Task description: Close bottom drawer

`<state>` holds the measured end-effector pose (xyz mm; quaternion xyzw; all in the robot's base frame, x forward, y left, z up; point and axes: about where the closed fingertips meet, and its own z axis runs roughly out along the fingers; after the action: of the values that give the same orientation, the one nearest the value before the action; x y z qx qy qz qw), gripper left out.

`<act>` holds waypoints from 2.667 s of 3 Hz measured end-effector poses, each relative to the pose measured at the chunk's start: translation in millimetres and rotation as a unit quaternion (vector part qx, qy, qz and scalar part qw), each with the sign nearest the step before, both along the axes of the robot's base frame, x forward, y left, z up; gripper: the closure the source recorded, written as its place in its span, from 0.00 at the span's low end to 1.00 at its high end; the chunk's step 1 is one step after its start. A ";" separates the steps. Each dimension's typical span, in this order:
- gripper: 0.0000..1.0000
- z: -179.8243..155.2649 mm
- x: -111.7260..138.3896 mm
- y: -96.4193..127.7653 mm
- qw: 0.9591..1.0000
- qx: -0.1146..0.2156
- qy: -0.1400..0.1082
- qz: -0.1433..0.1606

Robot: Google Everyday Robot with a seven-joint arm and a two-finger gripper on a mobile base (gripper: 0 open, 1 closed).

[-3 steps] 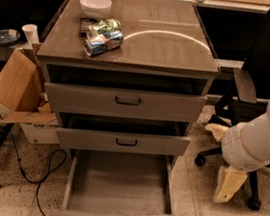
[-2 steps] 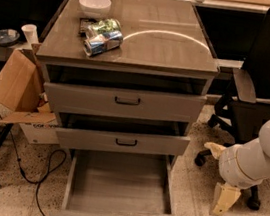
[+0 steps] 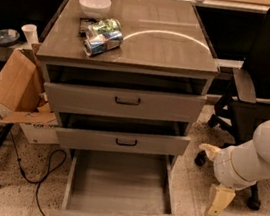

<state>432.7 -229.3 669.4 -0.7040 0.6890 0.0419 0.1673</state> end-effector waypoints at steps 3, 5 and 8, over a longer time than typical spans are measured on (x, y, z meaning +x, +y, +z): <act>0.49 -231.1 -40.1 109.1 0.991 0.056 0.122 0.002; 0.96 -352.8 -55.9 135.0 0.976 0.092 0.186 -0.061; 1.00 -475.1 -66.3 106.9 0.946 0.152 0.224 -0.180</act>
Offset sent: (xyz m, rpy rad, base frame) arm -0.0359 0.1247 -0.2429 0.1256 0.2318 0.0203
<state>366.4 -122.3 194.3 -0.5074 0.8092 0.2713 0.1185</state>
